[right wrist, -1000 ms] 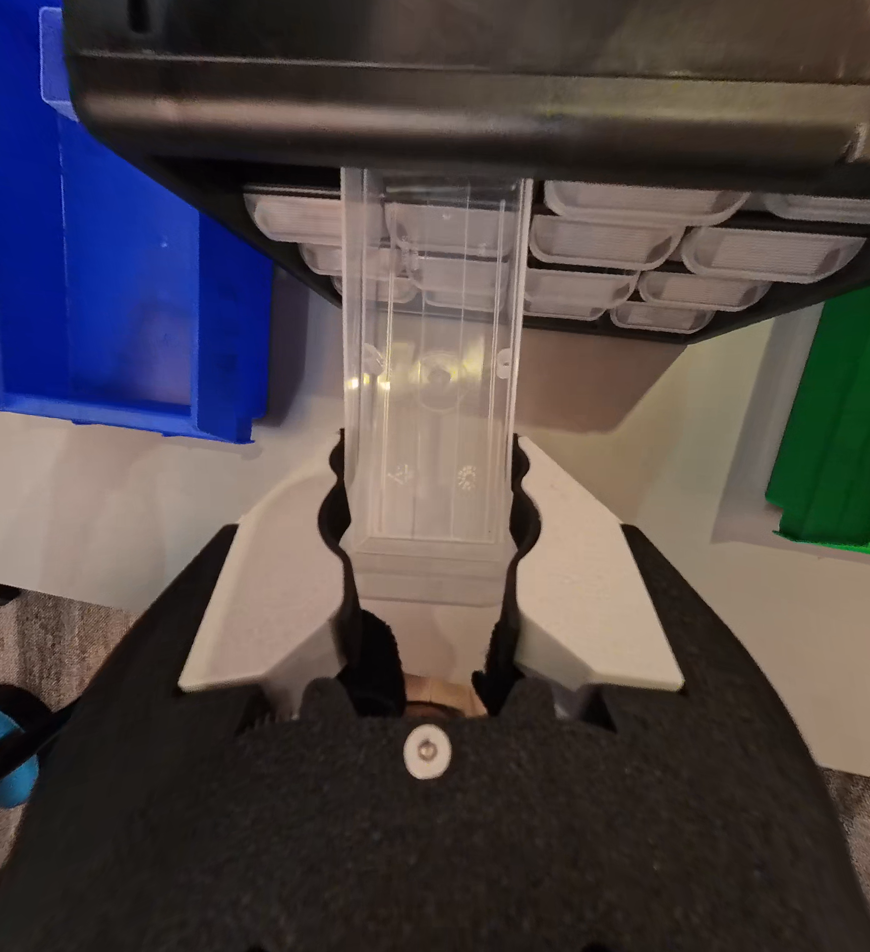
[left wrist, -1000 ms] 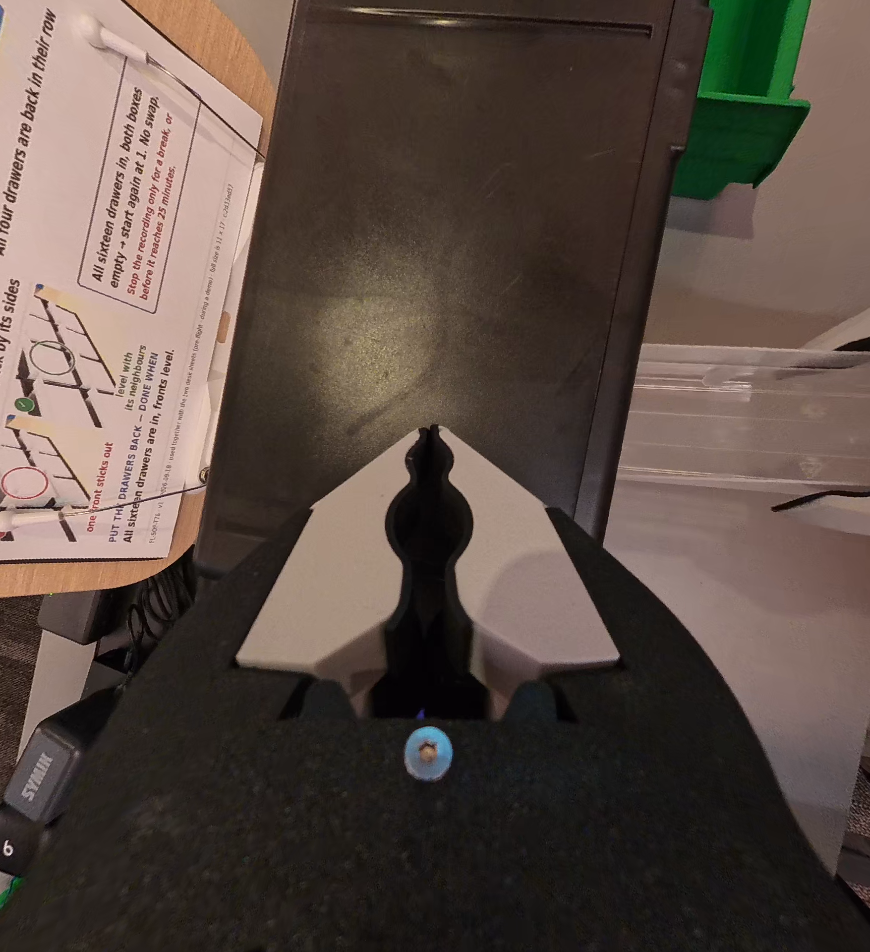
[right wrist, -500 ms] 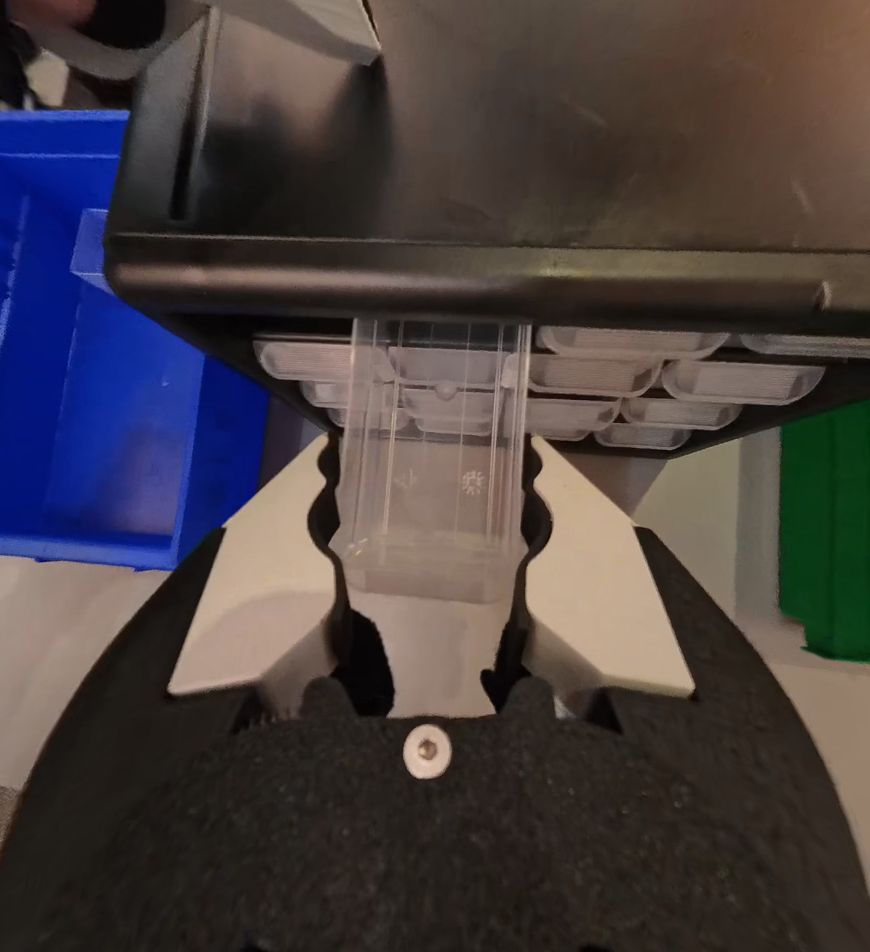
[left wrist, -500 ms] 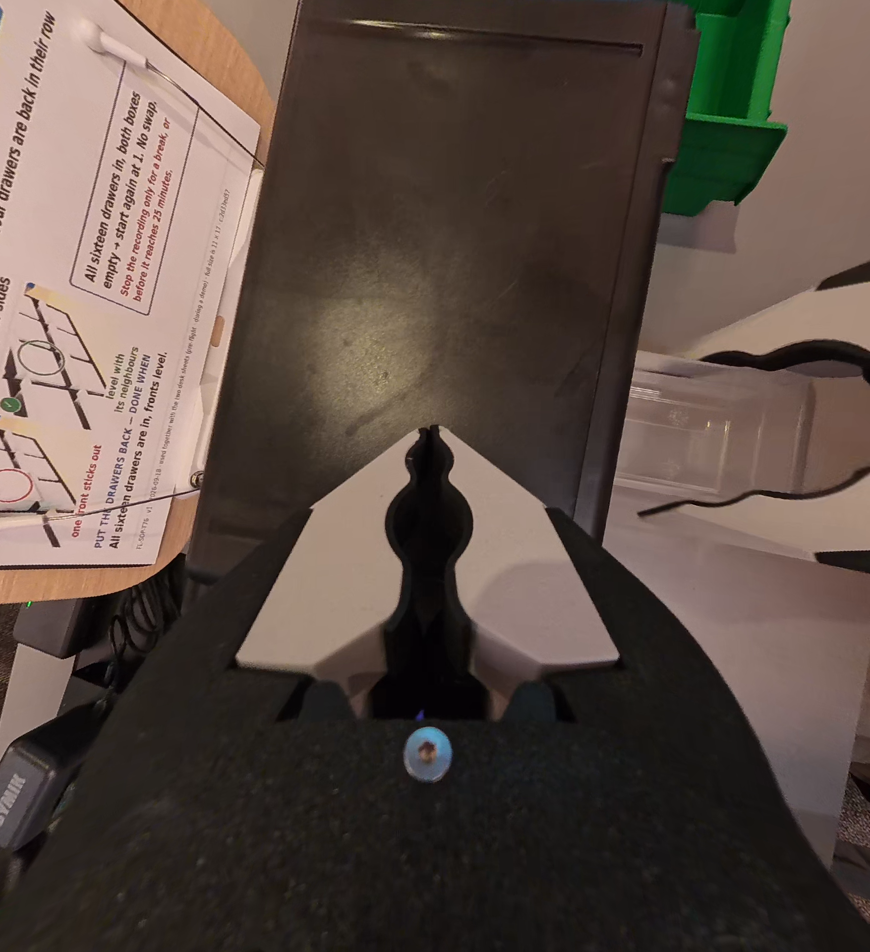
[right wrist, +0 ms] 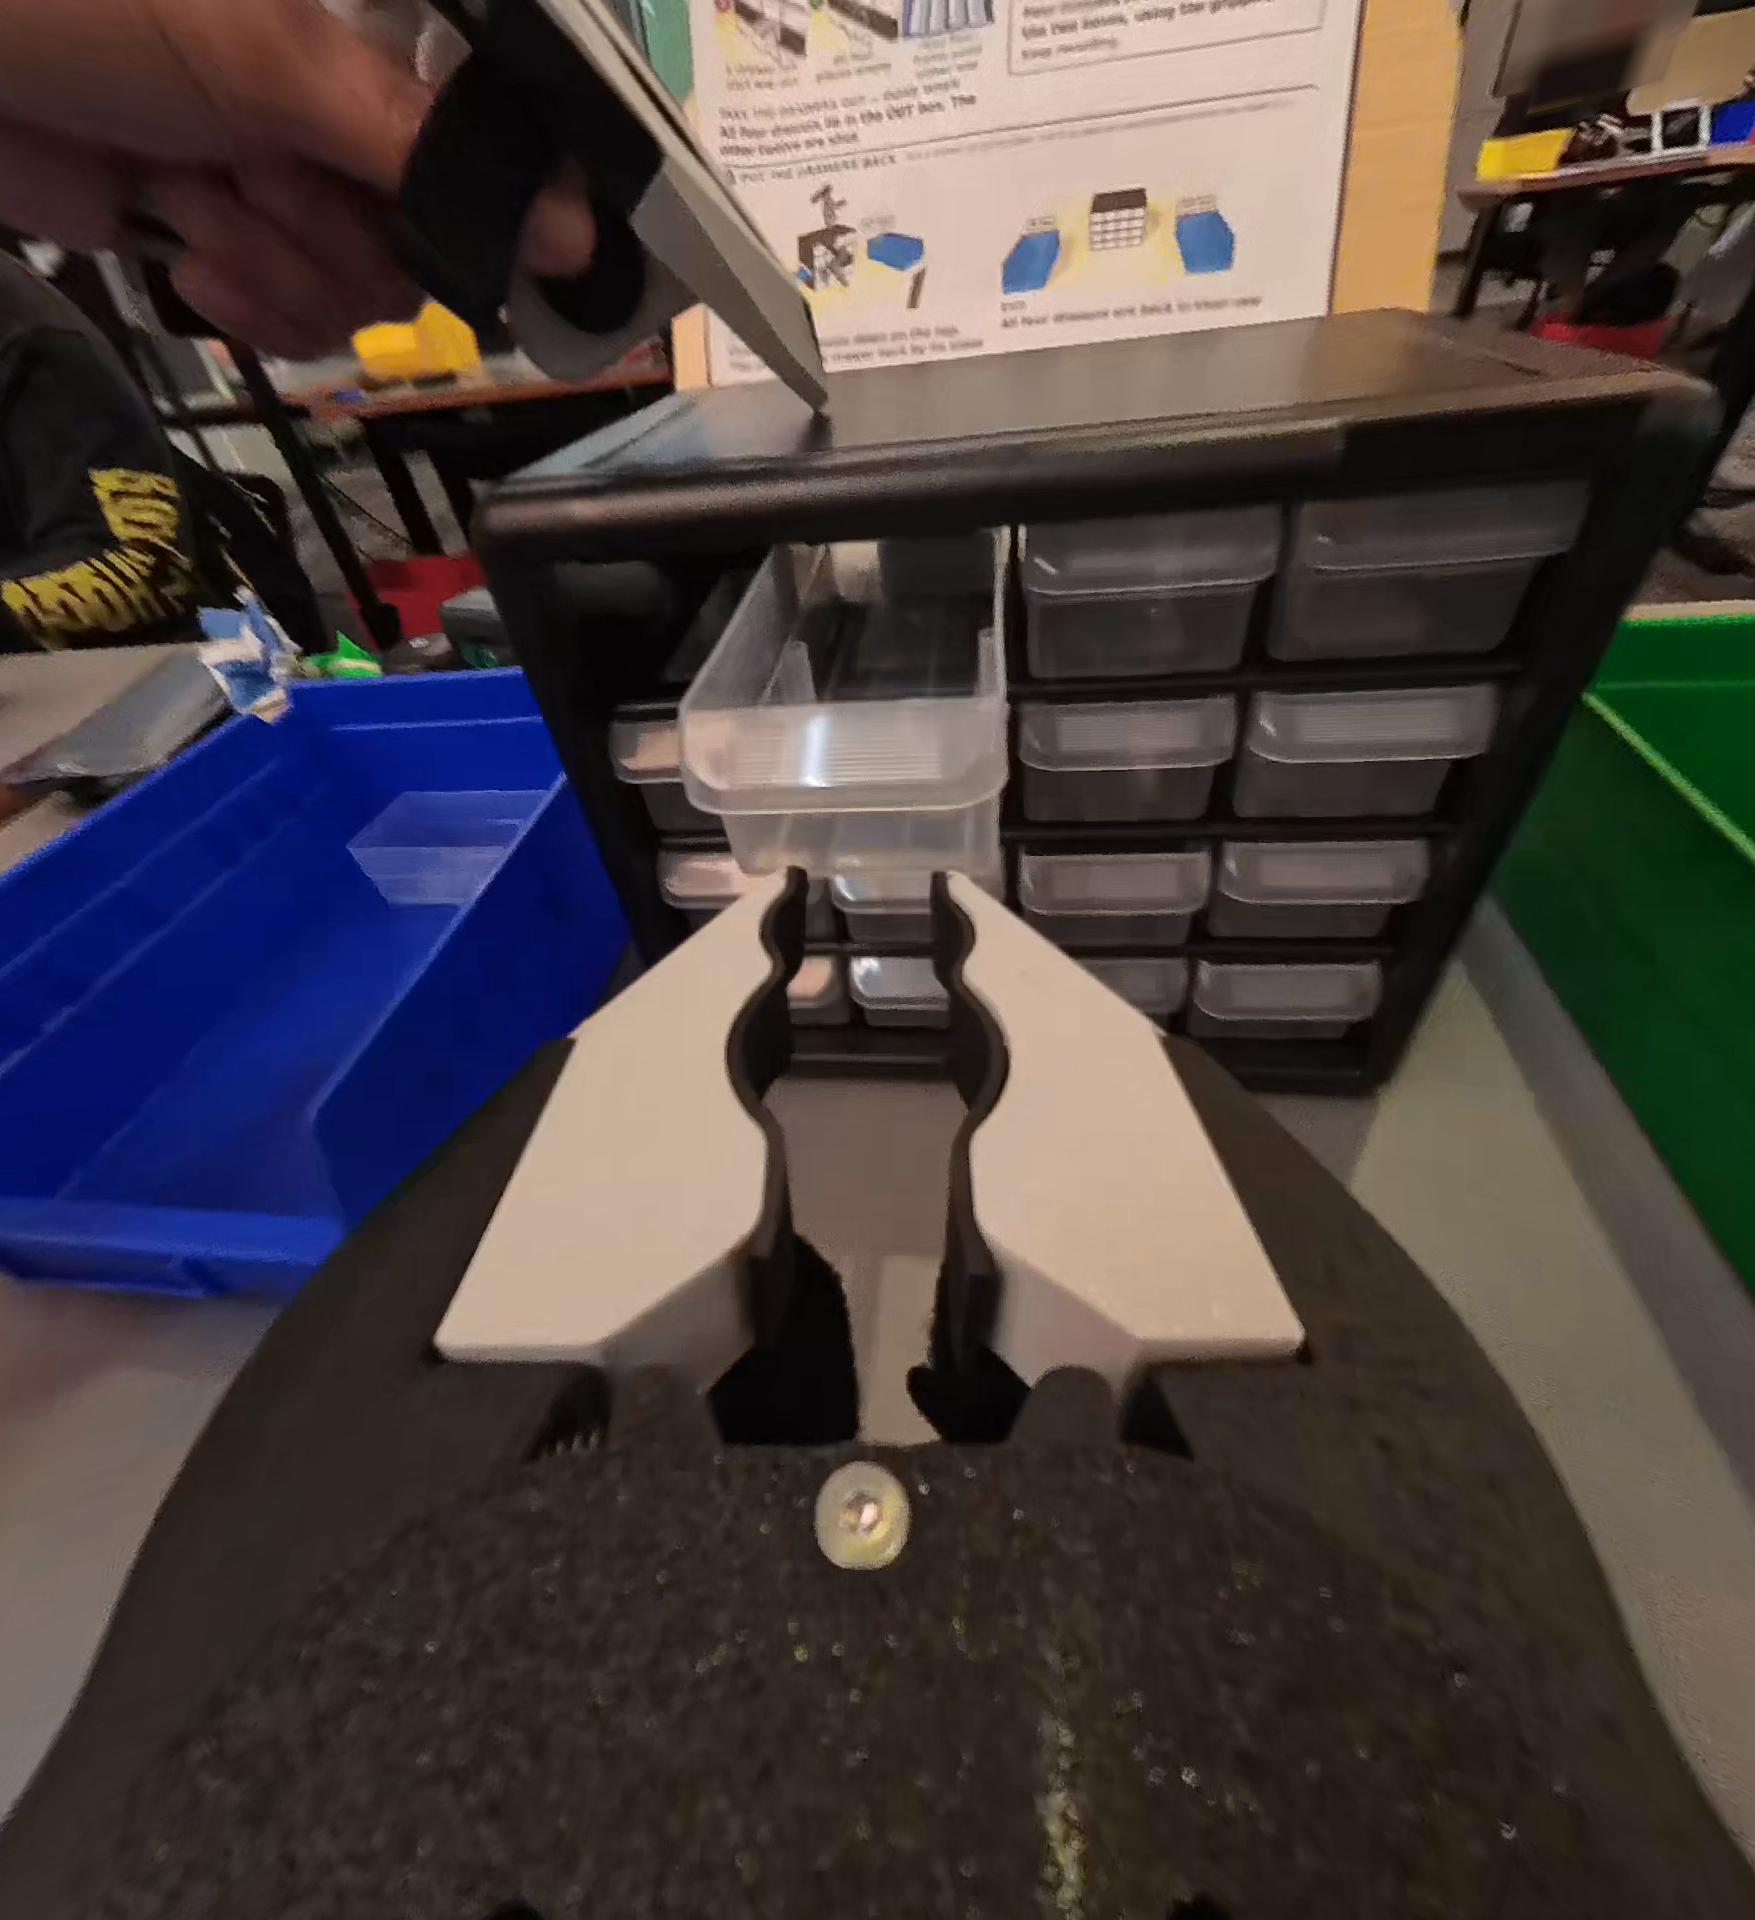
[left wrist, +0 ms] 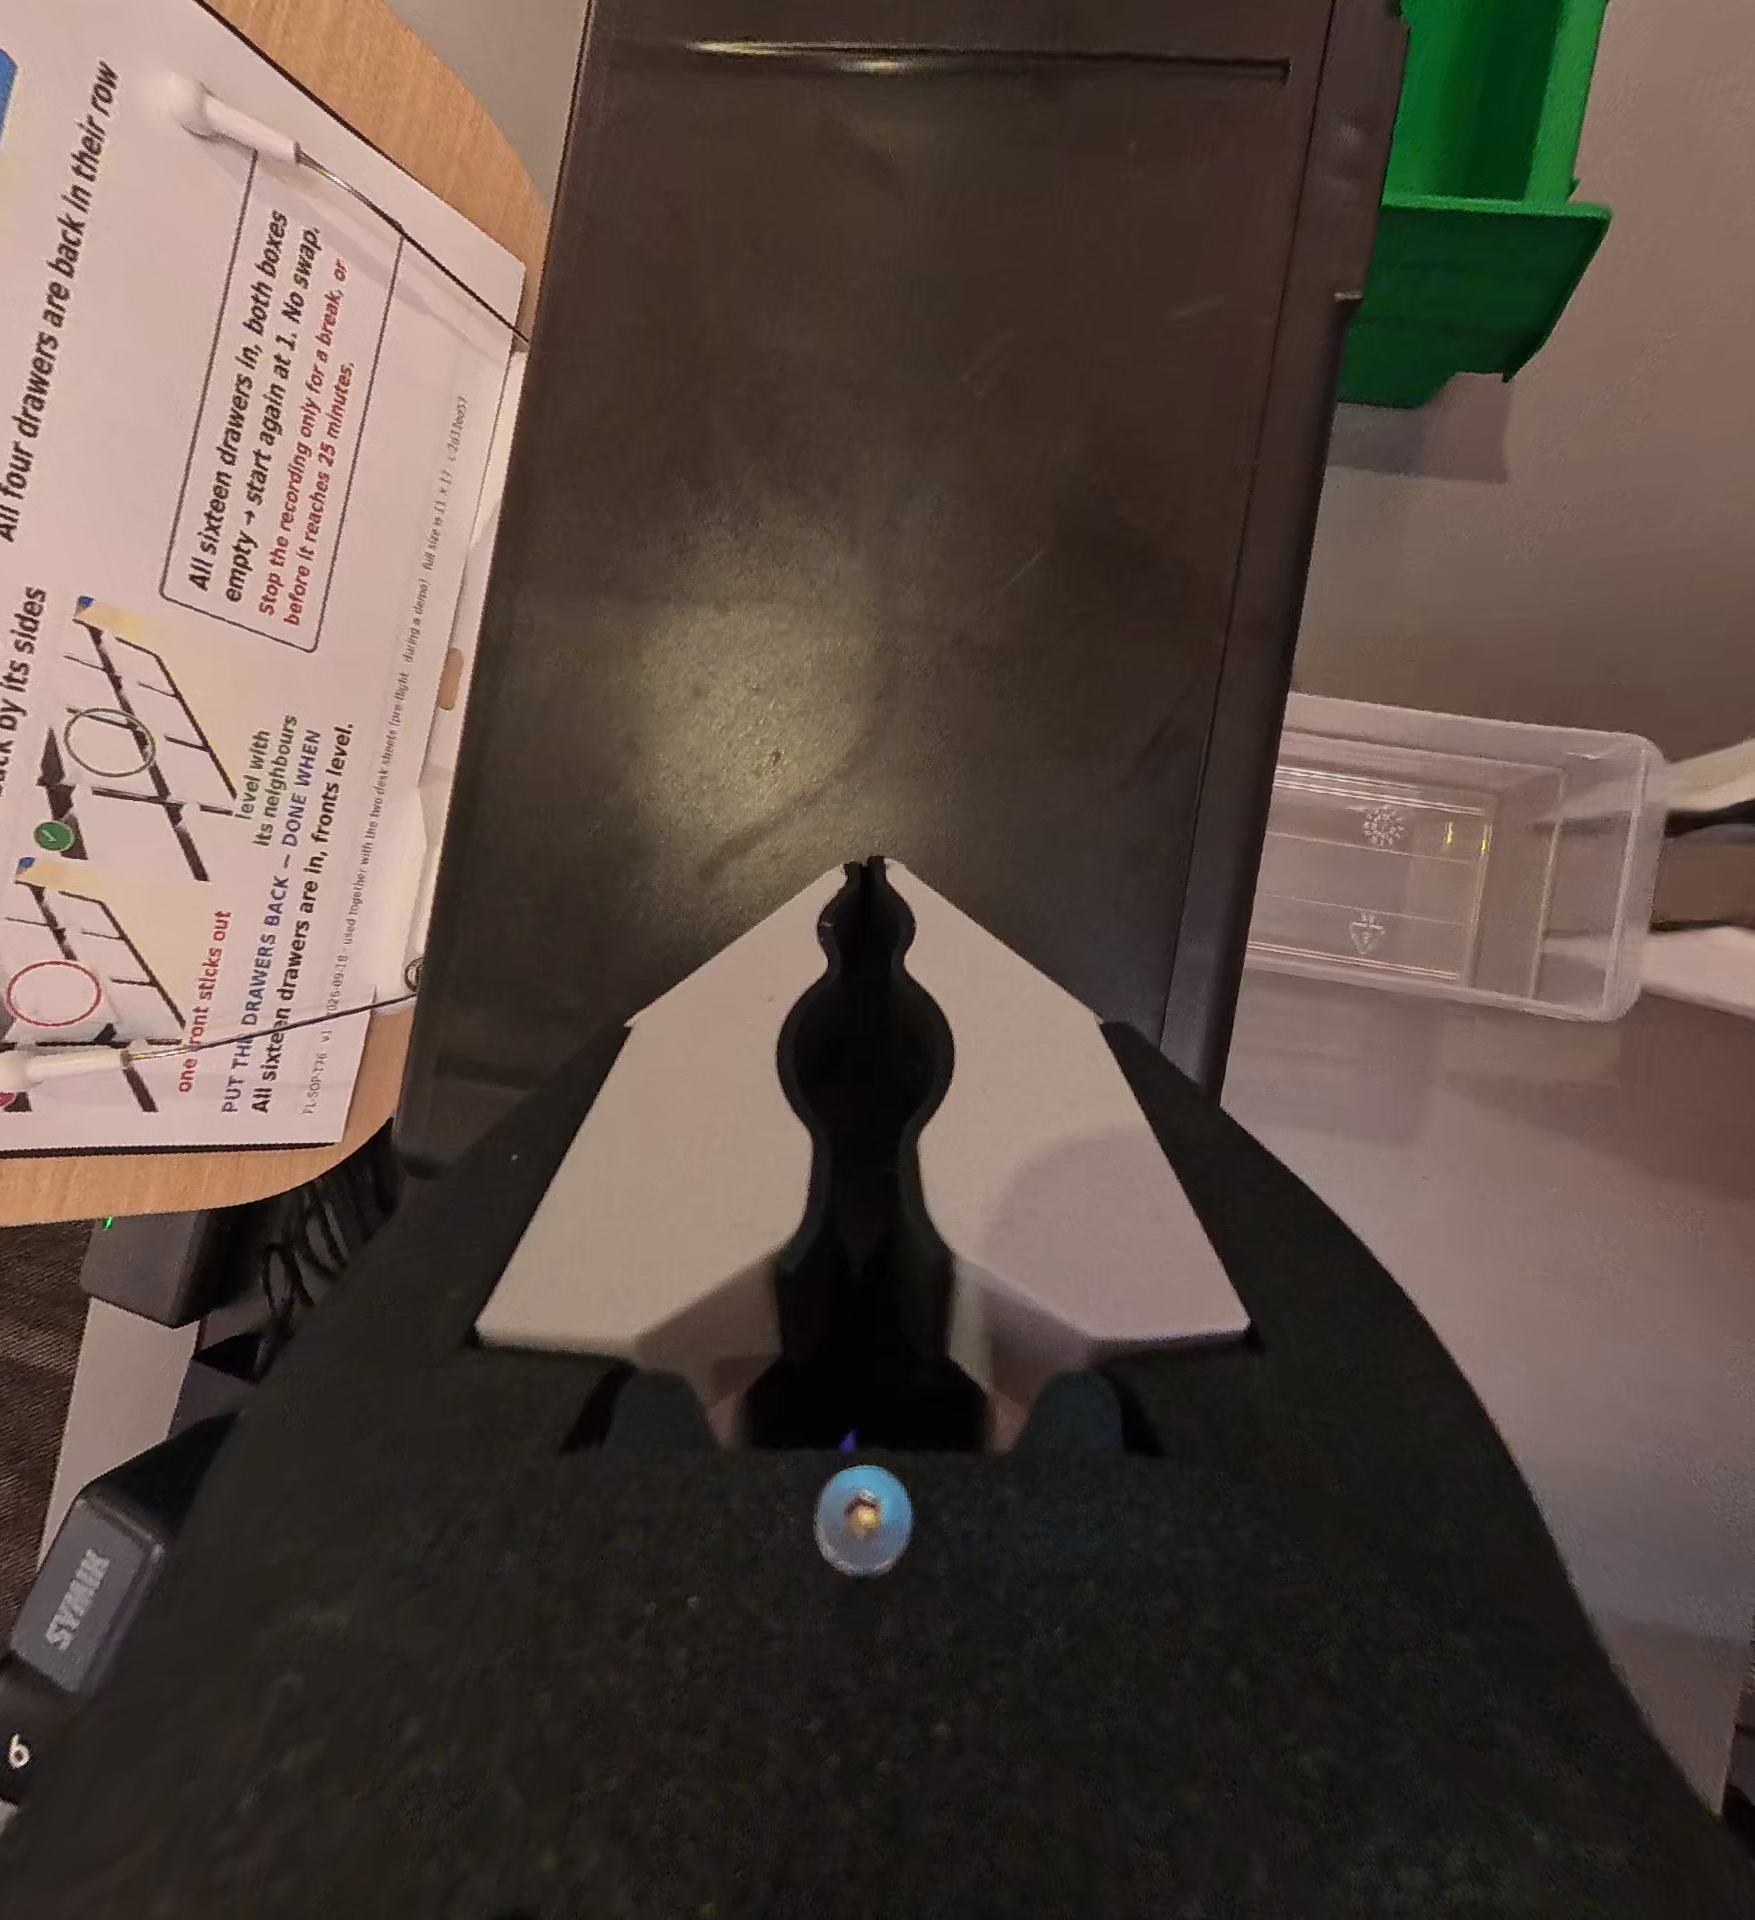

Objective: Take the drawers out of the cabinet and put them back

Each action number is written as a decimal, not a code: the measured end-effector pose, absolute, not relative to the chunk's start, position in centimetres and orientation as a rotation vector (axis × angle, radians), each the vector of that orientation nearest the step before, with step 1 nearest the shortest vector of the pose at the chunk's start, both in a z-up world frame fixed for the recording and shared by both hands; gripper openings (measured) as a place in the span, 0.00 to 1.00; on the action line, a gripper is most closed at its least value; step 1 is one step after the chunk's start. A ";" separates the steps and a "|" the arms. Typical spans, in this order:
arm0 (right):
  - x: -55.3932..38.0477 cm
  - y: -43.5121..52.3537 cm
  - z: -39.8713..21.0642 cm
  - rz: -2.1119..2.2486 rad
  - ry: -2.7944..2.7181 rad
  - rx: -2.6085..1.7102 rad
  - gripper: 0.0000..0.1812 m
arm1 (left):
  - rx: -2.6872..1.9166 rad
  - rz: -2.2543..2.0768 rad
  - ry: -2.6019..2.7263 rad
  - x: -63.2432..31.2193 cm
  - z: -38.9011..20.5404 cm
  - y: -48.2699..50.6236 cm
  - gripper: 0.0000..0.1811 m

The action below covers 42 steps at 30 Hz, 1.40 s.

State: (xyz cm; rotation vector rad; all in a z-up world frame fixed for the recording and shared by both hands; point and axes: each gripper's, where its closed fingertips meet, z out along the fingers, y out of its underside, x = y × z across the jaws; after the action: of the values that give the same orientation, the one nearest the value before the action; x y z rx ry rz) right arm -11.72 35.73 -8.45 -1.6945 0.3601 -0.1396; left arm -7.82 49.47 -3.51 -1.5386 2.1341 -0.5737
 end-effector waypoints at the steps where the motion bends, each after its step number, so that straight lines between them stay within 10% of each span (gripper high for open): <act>1: -11.6 36.3 -8.4 -0.133 0.367 -1.671 0.11 | -1.538 -0.567 2.136 -7.8 -3.5 49.5 0.00; 19: -8.4 43.7 -7.9 -0.067 0.329 -1.643 0.12 | -1.522 -0.536 2.148 -7.9 -3.5 49.5 0.00; 29: -12.4 31.4 -14.5 0.212 0.157 -1.848 0.16 | -1.636 -0.618 1.778 -14.2 -1.1 54.8 0.05; 42: -10.7 24.7 -16.5 0.232 0.068 -1.928 0.19 | -2.061 0.136 2.214 -25.9 -23.5 62.9 0.15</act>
State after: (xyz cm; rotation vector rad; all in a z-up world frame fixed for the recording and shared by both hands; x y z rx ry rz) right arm -10.70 24.72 -16.54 -1.9284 0.0679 0.2323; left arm -25.89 62.89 -23.53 -2.0613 2.2141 0.1365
